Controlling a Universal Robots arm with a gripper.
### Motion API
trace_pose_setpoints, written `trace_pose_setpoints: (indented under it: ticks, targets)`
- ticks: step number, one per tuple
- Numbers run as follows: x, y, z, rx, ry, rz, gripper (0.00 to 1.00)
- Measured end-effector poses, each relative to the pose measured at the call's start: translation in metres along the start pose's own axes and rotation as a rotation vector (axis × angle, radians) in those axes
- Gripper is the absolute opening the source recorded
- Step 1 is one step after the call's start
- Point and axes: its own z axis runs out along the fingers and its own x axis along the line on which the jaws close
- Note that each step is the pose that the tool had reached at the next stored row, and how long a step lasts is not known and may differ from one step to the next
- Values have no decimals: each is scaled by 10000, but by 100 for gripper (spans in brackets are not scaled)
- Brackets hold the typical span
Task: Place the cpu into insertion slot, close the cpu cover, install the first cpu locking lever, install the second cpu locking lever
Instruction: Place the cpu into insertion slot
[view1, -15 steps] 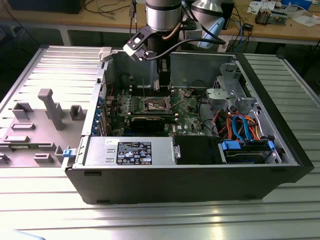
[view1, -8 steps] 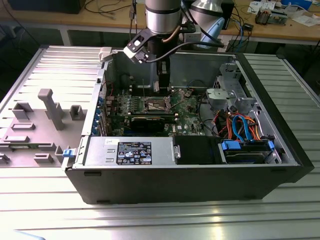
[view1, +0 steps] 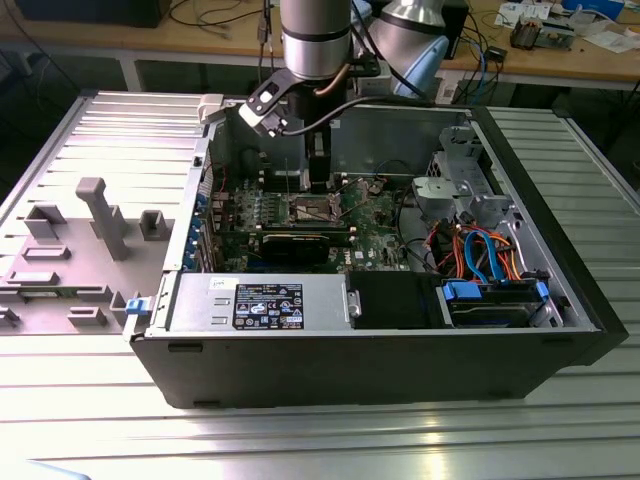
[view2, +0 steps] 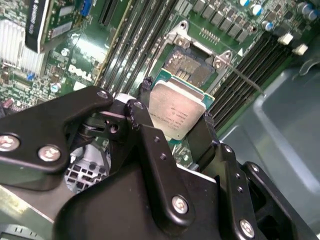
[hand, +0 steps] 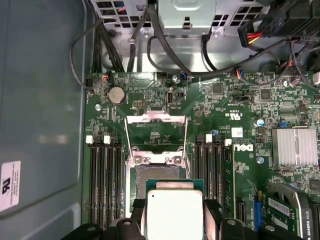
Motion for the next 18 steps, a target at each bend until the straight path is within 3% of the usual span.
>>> trace_pose_setpoints:
  ticks: [3, 16, 18]
  targets:
    - [-1, -14, 34, 3, 8, -142, 55]
    - [0, -14, 40, -5, 12, -148, 55]
    - [26, -19, 104, -6, 11, -147, 55]
